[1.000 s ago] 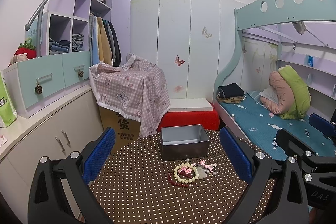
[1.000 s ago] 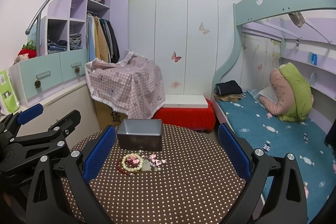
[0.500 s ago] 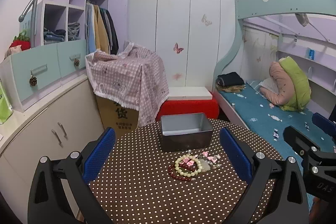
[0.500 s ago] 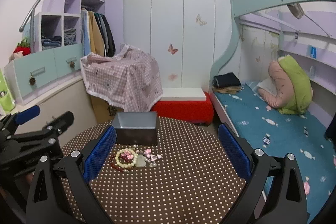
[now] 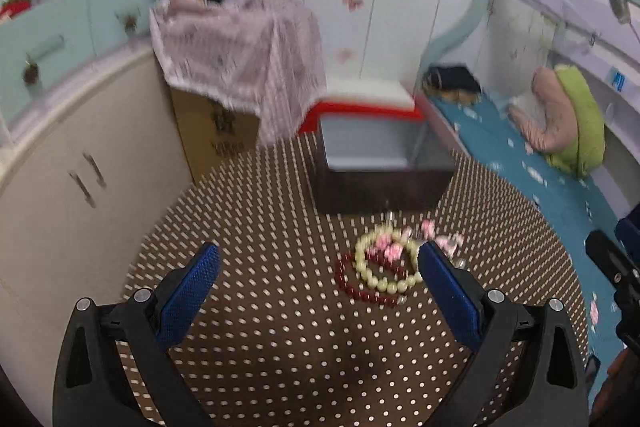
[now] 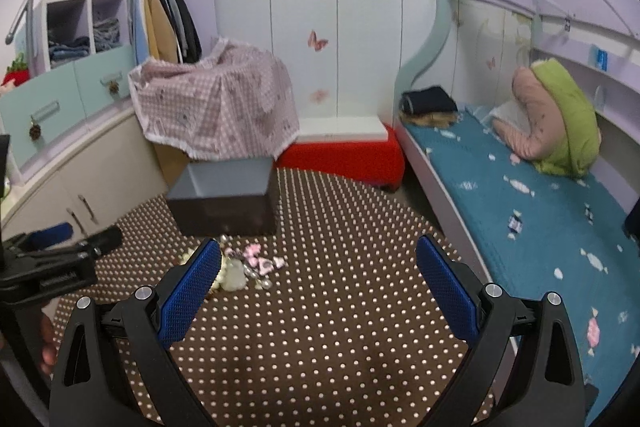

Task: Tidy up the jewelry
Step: 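Grasp the cream bead bracelet with the left tool while the right tool approaches the jade pendant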

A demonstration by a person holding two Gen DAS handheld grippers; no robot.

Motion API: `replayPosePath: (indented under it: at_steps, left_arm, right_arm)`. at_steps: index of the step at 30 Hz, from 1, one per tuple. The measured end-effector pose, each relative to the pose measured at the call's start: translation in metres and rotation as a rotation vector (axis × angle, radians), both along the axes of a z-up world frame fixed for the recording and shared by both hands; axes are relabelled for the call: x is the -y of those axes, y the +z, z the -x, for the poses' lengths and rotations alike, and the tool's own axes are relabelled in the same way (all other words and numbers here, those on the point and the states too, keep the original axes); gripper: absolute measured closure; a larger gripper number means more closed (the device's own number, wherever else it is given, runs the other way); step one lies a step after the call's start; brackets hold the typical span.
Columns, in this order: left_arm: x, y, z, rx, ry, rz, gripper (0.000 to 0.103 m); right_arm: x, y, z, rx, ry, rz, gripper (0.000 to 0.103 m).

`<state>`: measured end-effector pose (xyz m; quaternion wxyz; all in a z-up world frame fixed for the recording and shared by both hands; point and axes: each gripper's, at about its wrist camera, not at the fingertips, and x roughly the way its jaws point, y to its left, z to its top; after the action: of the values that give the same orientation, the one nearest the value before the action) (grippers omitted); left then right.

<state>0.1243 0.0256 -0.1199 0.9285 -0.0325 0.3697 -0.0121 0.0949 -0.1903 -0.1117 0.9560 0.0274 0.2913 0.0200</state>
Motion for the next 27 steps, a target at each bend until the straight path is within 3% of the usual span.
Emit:
replayPosePath:
  at_steps: [7,10,17,23,25,27]
  left_arm:
    - [0.01,-0.04,-0.035,-0.097,-0.002,-0.041,0.01]
    - [0.011,-0.052,-0.047,-0.13,-0.016,-0.041,0.026]
    - [0.016,-0.065,-0.065,-0.175,-0.045,-0.063,0.035]
    - [0.018,-0.064,-0.076,-0.183,-0.089,-0.031,0.074]
    - [0.019,-0.064,-0.076,-0.178,-0.097,-0.029,0.093]
    - [0.017,-0.062,-0.076,-0.177,-0.088,-0.032,0.095]
  right_arm:
    - [0.006,-0.04,-0.03,-0.099,-0.004,-0.005,0.008]
    - [0.007,-0.052,-0.04,-0.129,-0.001,-0.014,0.008]
    - [0.003,-0.069,-0.057,-0.167,0.016,-0.02,0.008]
    - [-0.003,-0.074,-0.064,-0.186,0.03,-0.024,0.008]
    - [-0.006,-0.075,-0.066,-0.19,0.036,-0.022,0.008]
    - [-0.008,-0.076,-0.067,-0.195,0.042,-0.02,0.008]
